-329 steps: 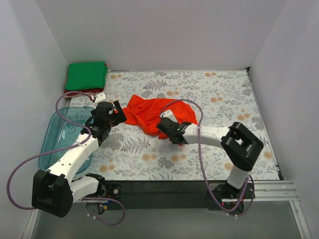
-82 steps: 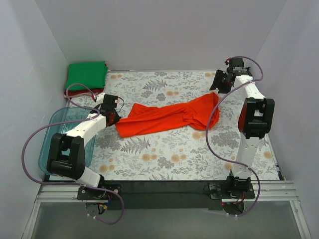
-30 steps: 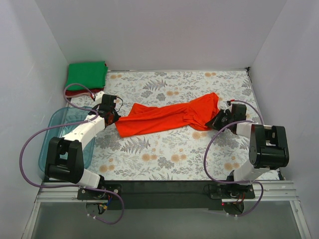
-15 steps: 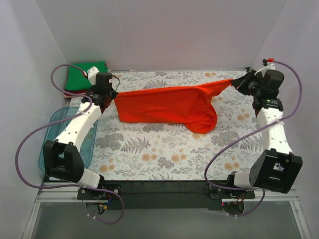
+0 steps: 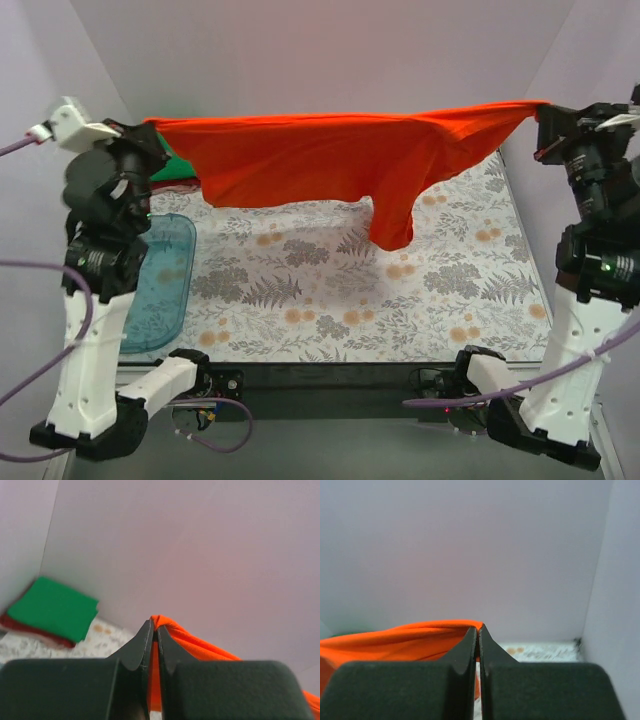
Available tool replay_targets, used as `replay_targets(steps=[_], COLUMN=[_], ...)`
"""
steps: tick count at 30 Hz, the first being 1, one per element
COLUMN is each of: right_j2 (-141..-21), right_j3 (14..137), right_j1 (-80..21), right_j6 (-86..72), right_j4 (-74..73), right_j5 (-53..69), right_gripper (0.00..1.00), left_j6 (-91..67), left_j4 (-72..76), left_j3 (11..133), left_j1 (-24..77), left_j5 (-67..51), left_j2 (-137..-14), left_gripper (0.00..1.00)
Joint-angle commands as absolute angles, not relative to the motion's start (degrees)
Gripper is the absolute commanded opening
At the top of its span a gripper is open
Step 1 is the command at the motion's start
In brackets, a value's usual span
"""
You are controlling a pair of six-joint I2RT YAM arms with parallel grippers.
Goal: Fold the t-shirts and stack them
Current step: Flatten the tshirt out
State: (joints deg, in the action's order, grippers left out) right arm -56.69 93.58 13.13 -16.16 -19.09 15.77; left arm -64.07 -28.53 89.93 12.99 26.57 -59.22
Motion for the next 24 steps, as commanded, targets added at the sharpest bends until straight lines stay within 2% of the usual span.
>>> replay_targets(steps=[1,9,13,17,23,24], right_j2=[-54.0,-55.5,-57.2,-59.9,-70.0,-74.8], right_j3=[101.8,113.3,115.0,111.1,94.4,91.3], right_j1=[14.2,12.7,11.9,11.7,11.7,11.3], right_j6=[-7.6,-0.2,3.2,3.8,2.2,2.2], right_j4=[-21.1,-23.6,-23.7,-23.0,-17.6,-16.3], right_j5=[6.2,4.5,8.8,14.7,23.1,23.5], right_gripper=[0.01,0.01,0.01,0.01,0.01,0.01], left_j6=[-57.0,-54.3,-53.0,-52.9,-53.4,-53.4], left_j4=[-28.7,-31.5,-32.8,-32.9,-25.1,-22.0], left_j3=[95.4,101.3,101.7,94.8,80.2,77.2], left_j1=[12.2,12.2,12.2,12.2,12.2,12.2], left_j5=[28.5,22.6,20.8,19.7,20.0,20.6], left_j2=[-55.1,-54.2,-55.9,-59.7,-71.6,-76.9], left_gripper=[0.00,0.00,0.00,0.00,0.00,0.00])
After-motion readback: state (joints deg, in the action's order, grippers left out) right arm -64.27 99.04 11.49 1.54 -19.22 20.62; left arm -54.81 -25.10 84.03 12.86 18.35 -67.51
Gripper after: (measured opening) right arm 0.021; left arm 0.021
